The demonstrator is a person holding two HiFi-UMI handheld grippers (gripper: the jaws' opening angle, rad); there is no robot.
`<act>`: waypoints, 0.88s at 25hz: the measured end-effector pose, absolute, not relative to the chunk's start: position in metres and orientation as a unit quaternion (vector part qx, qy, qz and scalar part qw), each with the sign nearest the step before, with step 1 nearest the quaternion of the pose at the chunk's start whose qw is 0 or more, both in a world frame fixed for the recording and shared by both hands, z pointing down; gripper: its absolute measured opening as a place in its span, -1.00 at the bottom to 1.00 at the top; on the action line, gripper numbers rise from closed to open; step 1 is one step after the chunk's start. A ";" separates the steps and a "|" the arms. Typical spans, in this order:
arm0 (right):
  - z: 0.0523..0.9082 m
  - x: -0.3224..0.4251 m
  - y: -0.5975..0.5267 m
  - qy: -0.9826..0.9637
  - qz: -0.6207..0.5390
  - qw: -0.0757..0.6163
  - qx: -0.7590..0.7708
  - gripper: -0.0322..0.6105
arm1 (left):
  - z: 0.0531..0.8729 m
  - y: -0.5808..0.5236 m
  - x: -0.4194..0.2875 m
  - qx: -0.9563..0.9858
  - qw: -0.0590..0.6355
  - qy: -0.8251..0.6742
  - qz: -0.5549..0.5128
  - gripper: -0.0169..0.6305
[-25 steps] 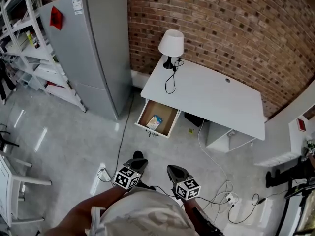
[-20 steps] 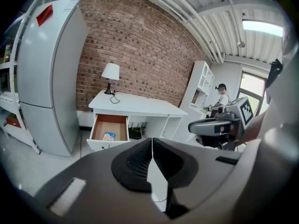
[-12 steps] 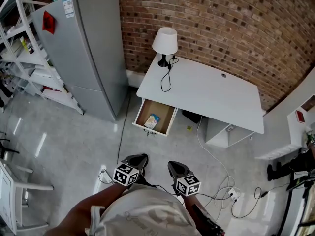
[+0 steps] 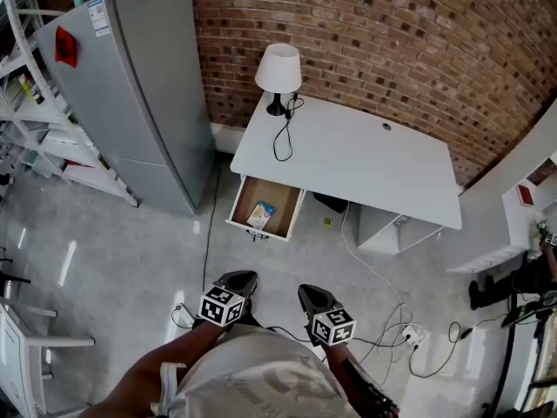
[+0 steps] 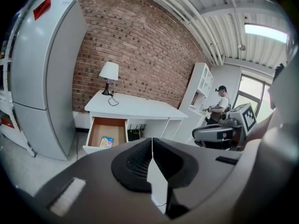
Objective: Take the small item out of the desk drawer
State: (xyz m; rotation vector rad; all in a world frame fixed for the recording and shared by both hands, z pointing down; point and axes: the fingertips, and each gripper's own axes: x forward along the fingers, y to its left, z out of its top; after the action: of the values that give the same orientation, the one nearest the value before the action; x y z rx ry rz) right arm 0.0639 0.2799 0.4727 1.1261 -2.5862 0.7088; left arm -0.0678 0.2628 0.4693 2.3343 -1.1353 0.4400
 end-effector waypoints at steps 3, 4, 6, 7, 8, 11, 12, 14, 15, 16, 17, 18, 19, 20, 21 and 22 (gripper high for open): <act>0.474 0.067 0.270 -0.878 0.248 0.120 0.391 -0.88 | 0.464 0.248 -0.065 0.862 0.248 -0.413 0.158 -0.91; 0.473 0.066 0.264 -0.877 0.249 0.120 0.392 -0.88 | 0.461 0.241 -0.066 0.862 0.247 -0.414 0.157 -0.91; 0.471 0.063 0.252 -0.877 0.249 0.118 0.393 -0.88 | 0.457 0.227 -0.070 0.862 0.246 -0.416 0.155 -0.91; 0.470 0.062 0.247 -0.878 0.250 0.118 0.392 -0.88 | 0.455 0.221 -0.071 0.861 0.245 -0.418 0.154 -0.91; 0.470 0.061 0.243 -0.878 0.250 0.118 0.391 -0.88 | 0.454 0.216 -0.074 0.860 0.244 -0.421 0.152 -0.91; 0.473 0.057 0.230 -0.876 0.253 0.121 0.392 -0.88 | 0.453 0.202 -0.084 0.855 0.248 -0.431 0.147 -0.91; 0.474 0.057 0.226 -0.874 0.256 0.121 0.394 -0.88 | 0.455 0.199 -0.086 0.853 0.250 -0.433 0.147 -0.91; 0.477 0.058 0.219 -0.871 0.262 0.121 0.399 -0.88 | 0.459 0.196 -0.090 0.851 0.255 -0.433 0.152 -0.91; 0.478 0.058 0.216 -0.869 0.264 0.121 0.400 -0.88 | 0.461 0.195 -0.092 0.851 0.256 -0.432 0.155 -0.91; 0.480 0.058 0.213 -0.868 0.266 0.122 0.402 -0.88 | 0.463 0.194 -0.094 0.850 0.257 -0.432 0.157 -0.91; 0.482 0.059 0.210 -0.866 0.268 0.123 0.403 -0.88 | 0.464 0.191 -0.097 0.849 0.258 -0.434 0.158 -0.91; 0.483 0.059 0.207 -0.865 0.270 0.124 0.404 -0.88 | 0.465 0.189 -0.099 0.847 0.259 -0.436 0.158 -0.91; 0.484 0.059 0.204 -0.864 0.272 0.124 0.404 -0.88 | 0.466 0.187 -0.101 0.846 0.260 -0.439 0.157 -0.91; 0.485 0.059 0.201 -0.864 0.274 0.124 0.404 -0.88 | 0.466 0.186 -0.103 0.844 0.261 -0.441 0.156 -0.91; 0.485 0.058 0.198 -0.865 0.275 0.125 0.402 -0.88 | 0.465 0.185 -0.105 0.843 0.261 -0.444 0.154 -0.91; 0.485 0.056 0.195 -0.866 0.275 0.126 0.399 -0.88 | 0.465 0.184 -0.108 0.842 0.261 -0.447 0.152 -0.91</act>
State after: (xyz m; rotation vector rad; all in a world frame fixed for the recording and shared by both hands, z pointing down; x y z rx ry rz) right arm 0.0562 0.1947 0.4846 1.1622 -2.5221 0.7998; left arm -0.1079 0.1839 0.4648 2.2791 -1.2101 0.4102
